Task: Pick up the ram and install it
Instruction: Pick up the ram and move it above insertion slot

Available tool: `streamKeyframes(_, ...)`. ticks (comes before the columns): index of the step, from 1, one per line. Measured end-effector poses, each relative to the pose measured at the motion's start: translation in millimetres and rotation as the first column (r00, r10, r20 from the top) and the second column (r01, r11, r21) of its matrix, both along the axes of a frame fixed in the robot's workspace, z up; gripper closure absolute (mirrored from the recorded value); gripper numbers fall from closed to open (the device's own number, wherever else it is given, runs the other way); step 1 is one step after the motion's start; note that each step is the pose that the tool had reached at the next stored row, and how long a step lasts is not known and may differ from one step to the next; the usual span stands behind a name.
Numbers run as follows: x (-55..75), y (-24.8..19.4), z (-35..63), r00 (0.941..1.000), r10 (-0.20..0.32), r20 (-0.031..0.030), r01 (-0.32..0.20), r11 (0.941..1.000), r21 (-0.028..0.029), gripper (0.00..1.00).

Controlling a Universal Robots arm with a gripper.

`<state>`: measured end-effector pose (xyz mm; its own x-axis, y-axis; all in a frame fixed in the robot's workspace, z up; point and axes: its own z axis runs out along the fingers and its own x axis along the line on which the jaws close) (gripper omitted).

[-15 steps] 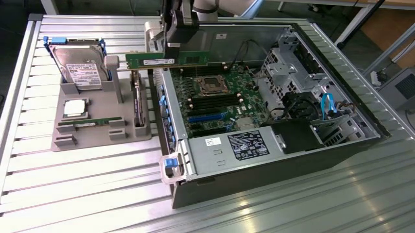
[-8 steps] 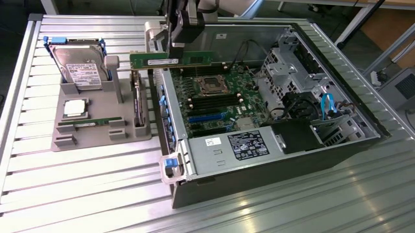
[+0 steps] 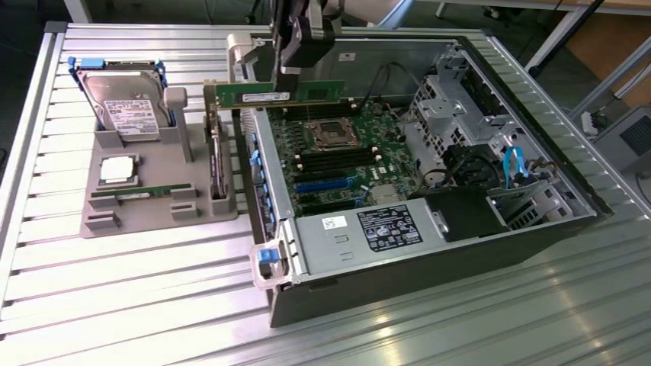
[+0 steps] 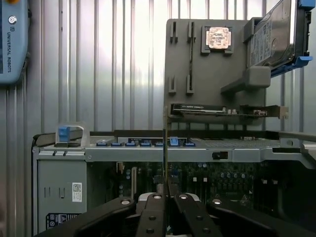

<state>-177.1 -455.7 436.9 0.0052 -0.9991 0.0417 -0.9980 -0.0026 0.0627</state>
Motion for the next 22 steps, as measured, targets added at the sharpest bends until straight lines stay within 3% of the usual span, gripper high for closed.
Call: streamKeyframes(22, 26.1, 0.2, 0.0, 1.0, 0.0, -0.0027, 0.0, 0.9999, -0.0112, 0.88)
